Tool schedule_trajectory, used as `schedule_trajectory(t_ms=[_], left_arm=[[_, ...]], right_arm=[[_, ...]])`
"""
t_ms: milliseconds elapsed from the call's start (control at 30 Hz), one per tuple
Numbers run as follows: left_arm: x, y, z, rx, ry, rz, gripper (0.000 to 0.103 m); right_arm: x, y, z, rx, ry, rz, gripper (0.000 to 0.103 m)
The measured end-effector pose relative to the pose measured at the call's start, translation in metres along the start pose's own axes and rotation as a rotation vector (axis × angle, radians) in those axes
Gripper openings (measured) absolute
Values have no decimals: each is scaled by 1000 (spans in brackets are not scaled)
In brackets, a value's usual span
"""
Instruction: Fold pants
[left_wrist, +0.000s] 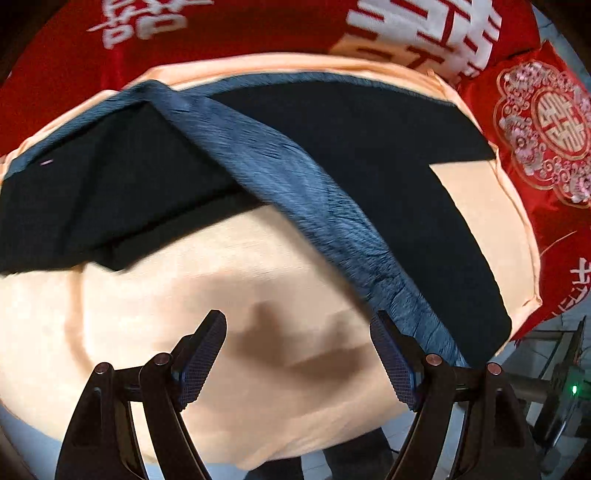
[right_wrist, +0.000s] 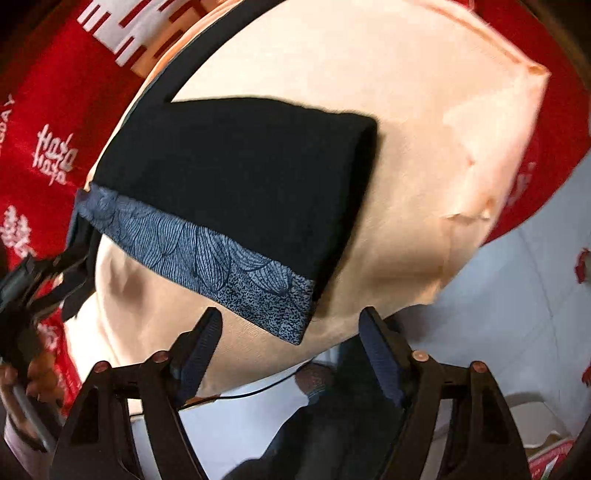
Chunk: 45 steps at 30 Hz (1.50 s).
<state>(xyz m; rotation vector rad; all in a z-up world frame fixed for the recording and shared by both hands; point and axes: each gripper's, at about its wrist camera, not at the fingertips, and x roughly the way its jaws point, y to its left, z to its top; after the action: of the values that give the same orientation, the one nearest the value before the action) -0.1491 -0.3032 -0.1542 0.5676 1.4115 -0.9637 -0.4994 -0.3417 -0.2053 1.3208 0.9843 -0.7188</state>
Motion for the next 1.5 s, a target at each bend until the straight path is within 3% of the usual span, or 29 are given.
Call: schedule_trajectory(t_ms=[167,267,367,433,467,533,567,633,667,767,933,1200,1333,1467,1500], left_arm=[[22,-15,13,-5,12,-19,81],[36,-16,17,-41,52,-34,81],[38,-21,20,-30,39,-17,81],[38,-24,22,-34,44,-28,80],[38,-25,23,-41,48,-40,69],[40,-30,27,-44,72,-66,31],[40,-32,29,-44,87,-89,25],[38,-35,34,-48,90,-100,22],[33,-36,38,-52,82,-113,13],[15,-36,53,-79,61,-168,13],[2,-41,92,-90,24,-191,13],[14,-38,178,-57,-68,-170,13],[16,-41,215,-34,-138,-92,13],[20,-32,234,-39,-137,-6,13],[22,-31,235,-35,-135,20,19]], right_arm=[[12,-6,6,-17,56,118,54],[13,-7,9,-44,71,170,50],[17,-9,11,-57,101,192,46],[22,-12,16,-36,150,204,24],[23,-15,18,-20,177,207,3],[16,-16,20,-7,189,228,3],[10,-13,22,-8,184,250,3],[-7,-7,31,-22,171,296,3],[-17,-3,37,-37,158,312,3],[-49,14,68,-92,102,356,3],[-85,33,134,-140,22,388,3],[-105,74,280,-213,-115,320,3],[-84,96,341,-269,-145,190,3],[-61,101,385,-288,-135,112,3],[-55,100,394,-298,-133,94,3]])
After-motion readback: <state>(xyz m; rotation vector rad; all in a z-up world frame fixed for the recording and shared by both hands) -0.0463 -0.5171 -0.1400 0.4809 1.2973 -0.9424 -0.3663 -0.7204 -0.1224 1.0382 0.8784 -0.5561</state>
